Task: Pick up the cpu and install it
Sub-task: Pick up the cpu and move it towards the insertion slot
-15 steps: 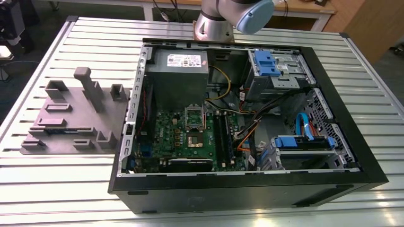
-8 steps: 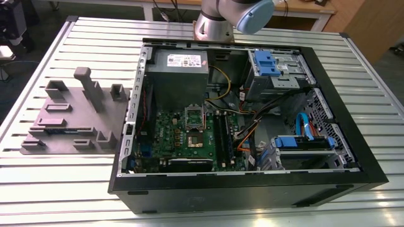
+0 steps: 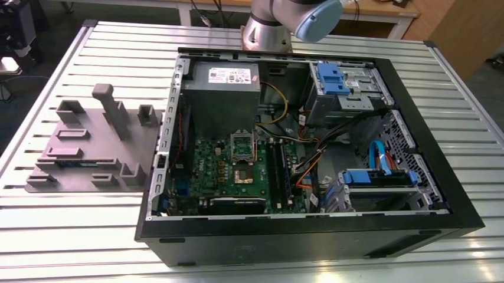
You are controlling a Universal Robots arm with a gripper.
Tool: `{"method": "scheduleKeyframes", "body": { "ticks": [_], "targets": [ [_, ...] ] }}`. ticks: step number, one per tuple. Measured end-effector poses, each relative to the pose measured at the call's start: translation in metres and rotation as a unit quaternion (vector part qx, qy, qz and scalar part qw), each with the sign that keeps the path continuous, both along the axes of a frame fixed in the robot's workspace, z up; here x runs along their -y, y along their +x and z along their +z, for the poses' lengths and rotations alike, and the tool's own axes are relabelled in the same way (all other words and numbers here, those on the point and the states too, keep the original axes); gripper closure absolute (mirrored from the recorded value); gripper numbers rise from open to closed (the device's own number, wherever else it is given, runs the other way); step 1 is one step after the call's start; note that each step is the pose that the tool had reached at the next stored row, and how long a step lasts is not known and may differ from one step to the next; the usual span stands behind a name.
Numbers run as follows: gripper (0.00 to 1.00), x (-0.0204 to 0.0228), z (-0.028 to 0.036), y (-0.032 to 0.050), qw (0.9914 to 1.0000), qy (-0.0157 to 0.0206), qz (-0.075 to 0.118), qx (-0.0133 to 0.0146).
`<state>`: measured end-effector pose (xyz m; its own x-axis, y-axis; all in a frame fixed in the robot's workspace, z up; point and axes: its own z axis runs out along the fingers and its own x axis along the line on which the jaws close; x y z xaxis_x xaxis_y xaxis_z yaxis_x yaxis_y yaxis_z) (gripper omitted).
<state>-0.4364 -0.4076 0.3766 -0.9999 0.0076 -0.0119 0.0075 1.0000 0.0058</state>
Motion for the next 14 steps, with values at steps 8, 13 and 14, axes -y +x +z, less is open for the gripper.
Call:
{"method": "scheduleKeyframes", "body": {
  "ticks": [8, 13, 14],
  "targets": [
    [0.53, 0.0000, 0.0000, 0.0058, 1.00000, 0.0000, 0.000, 0.0000],
    [0.53, 0.0000, 0.0000, 0.0076, 1.00000, 0.0000, 0.000, 0.0000],
    [0.53, 0.0000, 0.0000, 0.0081, 1.00000, 0.0000, 0.000, 0.0000]
  ]
}}
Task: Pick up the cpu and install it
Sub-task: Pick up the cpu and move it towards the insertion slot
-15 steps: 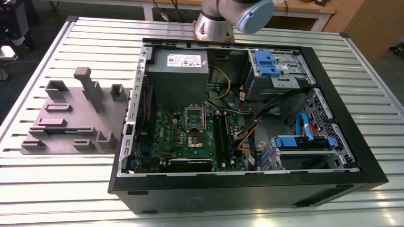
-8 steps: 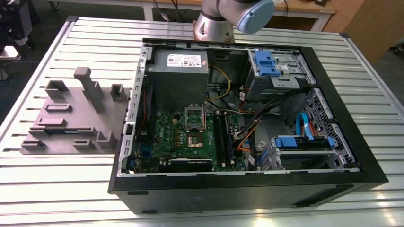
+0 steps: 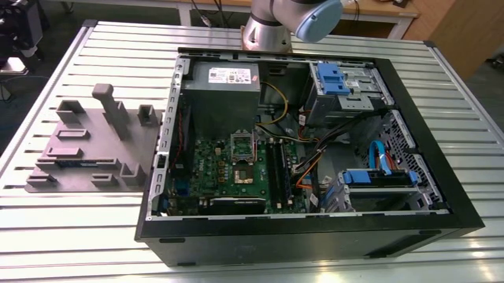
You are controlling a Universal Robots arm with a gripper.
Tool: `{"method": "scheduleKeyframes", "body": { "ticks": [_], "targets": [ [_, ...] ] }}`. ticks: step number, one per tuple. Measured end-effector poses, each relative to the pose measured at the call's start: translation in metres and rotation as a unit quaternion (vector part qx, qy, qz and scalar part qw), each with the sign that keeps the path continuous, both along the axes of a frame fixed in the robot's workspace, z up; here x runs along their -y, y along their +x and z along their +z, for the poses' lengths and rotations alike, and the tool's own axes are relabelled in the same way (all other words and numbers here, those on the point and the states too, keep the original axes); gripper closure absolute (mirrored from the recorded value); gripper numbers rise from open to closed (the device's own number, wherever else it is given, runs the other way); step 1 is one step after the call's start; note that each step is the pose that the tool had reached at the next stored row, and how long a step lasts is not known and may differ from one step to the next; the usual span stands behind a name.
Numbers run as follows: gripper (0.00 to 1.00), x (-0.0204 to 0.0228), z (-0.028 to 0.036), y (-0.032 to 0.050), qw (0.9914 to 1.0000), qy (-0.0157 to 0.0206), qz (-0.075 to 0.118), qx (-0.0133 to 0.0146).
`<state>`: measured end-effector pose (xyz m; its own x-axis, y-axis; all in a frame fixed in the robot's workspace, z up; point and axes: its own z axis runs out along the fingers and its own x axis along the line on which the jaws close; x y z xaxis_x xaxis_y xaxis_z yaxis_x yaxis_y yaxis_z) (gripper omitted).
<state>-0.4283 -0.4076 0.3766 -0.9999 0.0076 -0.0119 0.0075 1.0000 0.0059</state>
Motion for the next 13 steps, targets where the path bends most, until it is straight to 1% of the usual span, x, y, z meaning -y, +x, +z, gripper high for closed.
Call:
{"method": "scheduleKeyframes", "body": {
  "ticks": [13],
  "targets": [
    [0.53, 0.0000, 0.0000, 0.0031, 1.00000, 0.0000, 0.000, 0.0000]
  ]
}}
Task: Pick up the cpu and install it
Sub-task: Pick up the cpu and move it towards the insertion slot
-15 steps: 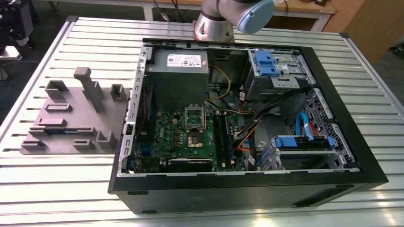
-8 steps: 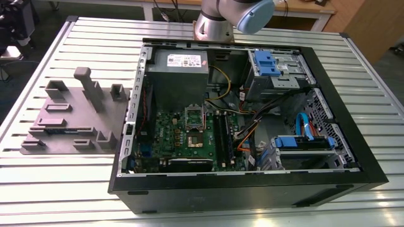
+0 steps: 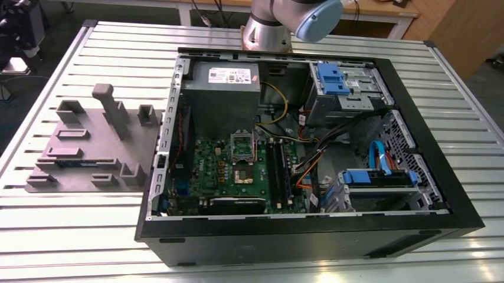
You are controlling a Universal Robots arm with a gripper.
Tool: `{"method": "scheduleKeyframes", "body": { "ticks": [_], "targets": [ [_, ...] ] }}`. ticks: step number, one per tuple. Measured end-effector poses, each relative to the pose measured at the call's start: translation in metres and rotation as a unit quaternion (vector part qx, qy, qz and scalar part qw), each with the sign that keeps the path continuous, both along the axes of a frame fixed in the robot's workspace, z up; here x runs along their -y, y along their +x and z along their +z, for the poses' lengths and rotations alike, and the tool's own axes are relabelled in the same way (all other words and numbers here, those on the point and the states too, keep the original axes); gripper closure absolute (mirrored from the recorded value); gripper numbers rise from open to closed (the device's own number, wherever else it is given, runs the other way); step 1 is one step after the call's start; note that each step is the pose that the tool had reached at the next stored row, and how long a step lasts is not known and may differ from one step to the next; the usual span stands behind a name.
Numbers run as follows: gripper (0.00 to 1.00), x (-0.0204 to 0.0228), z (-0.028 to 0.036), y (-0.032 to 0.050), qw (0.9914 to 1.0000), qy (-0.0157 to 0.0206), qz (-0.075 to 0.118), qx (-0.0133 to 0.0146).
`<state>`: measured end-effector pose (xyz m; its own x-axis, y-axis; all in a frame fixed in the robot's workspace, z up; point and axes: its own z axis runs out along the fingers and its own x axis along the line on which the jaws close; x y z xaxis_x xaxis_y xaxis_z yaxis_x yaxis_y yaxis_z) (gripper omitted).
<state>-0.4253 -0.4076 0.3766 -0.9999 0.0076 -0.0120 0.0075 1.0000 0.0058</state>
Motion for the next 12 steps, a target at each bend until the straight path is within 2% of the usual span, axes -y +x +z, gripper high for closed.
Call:
{"method": "scheduleKeyframes", "body": {
  "ticks": [7, 9, 12],
  "targets": [
    [0.53, 0.0000, 0.0000, 0.0013, 1.00000, 0.0000, 0.000, 0.0000],
    [0.53, 0.0000, 0.0000, 0.0079, 1.00000, 0.0000, 0.000, 0.0000],
    [0.53, 0.0000, 0.0000, 0.0083, 1.00000, 0.0000, 0.000, 0.0000]
  ]
}}
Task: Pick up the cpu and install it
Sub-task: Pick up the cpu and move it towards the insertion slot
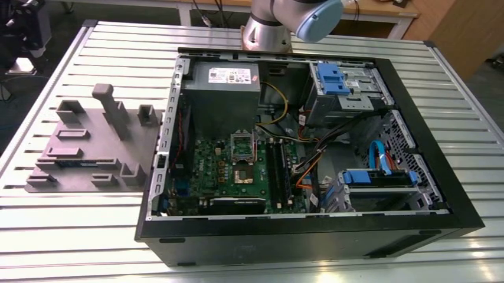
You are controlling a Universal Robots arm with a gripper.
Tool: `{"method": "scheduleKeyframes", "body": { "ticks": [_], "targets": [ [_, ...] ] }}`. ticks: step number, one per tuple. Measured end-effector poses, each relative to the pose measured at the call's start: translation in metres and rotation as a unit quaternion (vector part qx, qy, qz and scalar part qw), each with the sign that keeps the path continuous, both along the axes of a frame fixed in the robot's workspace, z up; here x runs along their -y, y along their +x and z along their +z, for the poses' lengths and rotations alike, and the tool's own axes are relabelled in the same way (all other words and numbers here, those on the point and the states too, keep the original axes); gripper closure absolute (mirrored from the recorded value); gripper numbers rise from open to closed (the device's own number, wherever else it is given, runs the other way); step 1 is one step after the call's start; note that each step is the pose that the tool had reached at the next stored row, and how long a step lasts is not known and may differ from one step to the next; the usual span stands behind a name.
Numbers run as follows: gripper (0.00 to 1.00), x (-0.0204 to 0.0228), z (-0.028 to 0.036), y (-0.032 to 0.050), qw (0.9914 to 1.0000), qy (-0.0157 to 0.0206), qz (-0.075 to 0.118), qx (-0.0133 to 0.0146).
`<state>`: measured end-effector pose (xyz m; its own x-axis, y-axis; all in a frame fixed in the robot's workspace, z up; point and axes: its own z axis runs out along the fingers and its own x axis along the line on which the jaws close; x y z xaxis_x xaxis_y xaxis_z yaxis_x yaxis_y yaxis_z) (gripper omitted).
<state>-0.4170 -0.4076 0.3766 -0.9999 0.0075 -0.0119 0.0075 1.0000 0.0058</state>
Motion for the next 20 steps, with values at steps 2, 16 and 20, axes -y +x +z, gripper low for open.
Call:
{"method": "scheduleKeyframes", "body": {
  "ticks": [2, 16, 20],
  "targets": [
    [0.53, 0.0000, 0.0000, 0.0007, 1.00000, 0.0000, 0.000, 0.0000],
    [0.53, 0.0001, 0.0000, 0.0113, 1.00000, 0.0000, 0.000, 0.0000],
    [0.53, 0.0007, 0.0000, 0.0154, 0.99999, 0.0000, -0.003, -0.0001]
  ]
}}
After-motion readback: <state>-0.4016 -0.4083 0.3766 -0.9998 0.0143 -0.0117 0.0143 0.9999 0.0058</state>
